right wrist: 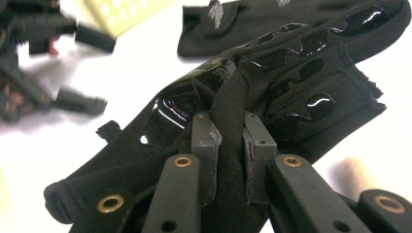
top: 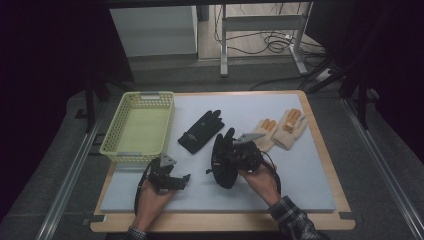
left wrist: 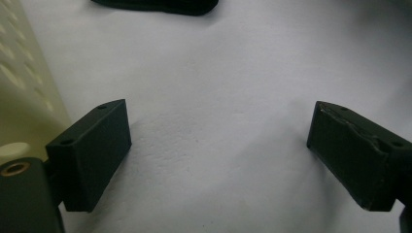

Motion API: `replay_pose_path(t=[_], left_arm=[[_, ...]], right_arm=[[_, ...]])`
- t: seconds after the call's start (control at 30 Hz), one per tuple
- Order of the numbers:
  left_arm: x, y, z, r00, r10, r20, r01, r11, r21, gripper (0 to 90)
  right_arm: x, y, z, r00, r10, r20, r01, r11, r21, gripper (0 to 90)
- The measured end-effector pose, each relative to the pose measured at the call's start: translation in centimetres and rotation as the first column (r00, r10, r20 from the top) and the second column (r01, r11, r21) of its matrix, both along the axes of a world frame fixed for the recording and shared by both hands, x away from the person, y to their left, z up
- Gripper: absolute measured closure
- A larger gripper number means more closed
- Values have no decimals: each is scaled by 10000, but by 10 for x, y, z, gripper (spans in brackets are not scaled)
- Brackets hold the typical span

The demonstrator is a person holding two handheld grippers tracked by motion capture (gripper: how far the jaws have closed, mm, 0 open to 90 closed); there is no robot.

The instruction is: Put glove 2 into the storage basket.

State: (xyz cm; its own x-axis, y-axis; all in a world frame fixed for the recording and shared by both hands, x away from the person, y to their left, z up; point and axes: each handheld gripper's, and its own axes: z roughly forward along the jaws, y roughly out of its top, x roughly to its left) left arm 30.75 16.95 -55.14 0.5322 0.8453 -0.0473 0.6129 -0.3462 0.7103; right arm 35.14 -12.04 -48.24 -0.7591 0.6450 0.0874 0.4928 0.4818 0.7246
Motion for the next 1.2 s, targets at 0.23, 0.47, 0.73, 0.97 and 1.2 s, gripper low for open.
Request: replay_pose_path(t=[0.23,0.47,0.73,0.97,1.2], left_arm=[[0,0,0,10000,15,19,-15,10000,-26,90],[0,0,0,10000,-22,-1,22,10000,15,90],[0,0,0,10000,-26,-5,26,10000,8,90],[0,0,0,10000,-32,-10,32,10000,18,90],[0,0,0,10000,-37,-10,37,10000,7,89]], right_arm=[[-15,-2,-25,9997,97,-207,-101,9997,-208,525],[0,-14,-8,9993,-299,242,290,9989,367,387],[41,6,-3,9993,-283,233,280,9995,135,440],[76,38,-5,9992,-104,383,112,9997,-217,494],[106,68,-15,9994,-251,233,258,9992,-316,498]])
